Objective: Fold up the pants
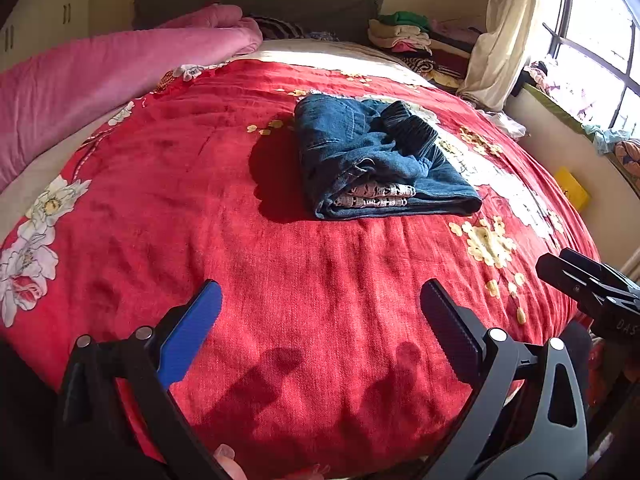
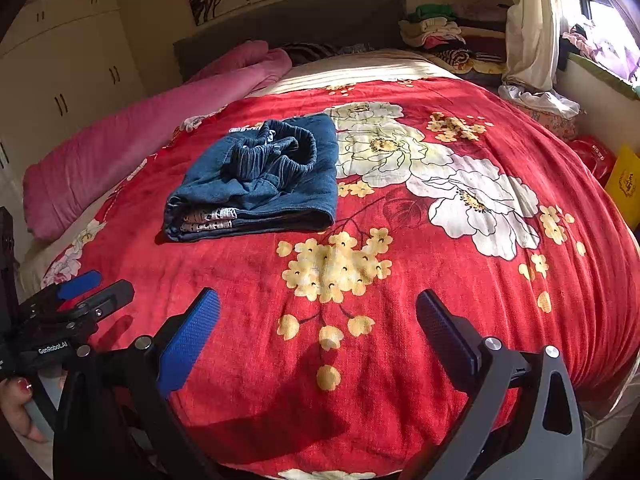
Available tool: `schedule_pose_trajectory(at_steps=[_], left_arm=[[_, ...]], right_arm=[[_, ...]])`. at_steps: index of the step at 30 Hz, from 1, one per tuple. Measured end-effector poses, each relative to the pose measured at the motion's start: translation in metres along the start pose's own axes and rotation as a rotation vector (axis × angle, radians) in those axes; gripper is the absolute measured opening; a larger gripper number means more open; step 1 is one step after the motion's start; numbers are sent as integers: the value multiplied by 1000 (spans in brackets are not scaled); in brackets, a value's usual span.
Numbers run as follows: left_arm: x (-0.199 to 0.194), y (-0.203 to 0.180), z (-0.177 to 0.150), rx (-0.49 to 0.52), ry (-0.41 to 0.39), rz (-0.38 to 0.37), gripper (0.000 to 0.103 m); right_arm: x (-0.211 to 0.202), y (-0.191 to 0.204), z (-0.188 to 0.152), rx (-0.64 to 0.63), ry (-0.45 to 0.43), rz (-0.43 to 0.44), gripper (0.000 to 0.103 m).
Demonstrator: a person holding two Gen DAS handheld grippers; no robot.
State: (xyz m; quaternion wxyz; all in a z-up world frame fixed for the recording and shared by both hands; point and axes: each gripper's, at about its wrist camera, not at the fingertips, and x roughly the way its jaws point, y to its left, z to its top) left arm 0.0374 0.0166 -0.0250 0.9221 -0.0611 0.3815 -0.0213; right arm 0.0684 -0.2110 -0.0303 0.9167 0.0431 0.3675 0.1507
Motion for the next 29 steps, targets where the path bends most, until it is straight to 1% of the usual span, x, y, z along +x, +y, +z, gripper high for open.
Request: schedule_pose_trajectory(at_steps=[7,12,15,16,18,20,22,24,25,27,29], left_arm=[[-1,3,2,-18,4,-26,93],[-2,5,4,2,-20,33,93],[2,7,7,10,-13,103,93],[4,10,7,5,-8,114,93],[4,19,10,-39,-10,93,93],[-1,28,13,-80,-32,73,93],[-5,38,23,-90,-47,85,93],[0,54,39,-87,-23,139,93],[7,66,49,-86,10,168,93],[22,96,69,-103,42,203,93],[44,132,89,-141,95,274,93]], right_arm=[[0,-2,-1,-1,0,-4,98],[3,-9,-2,10,5,-9,98],[6,-15,-2,23,13,-20,98],[7,-19,-2,30,15,-22,98],[10,-29,0,46,16,-33,98],[13,-43,4,64,15,-46,98],[17,-62,12,78,6,-82,98],[21,-90,25,97,-12,-128,98],[25,-107,34,111,-9,-162,98],[31,-145,53,141,-19,-235,98],[40,-183,73,168,-34,-303,98]])
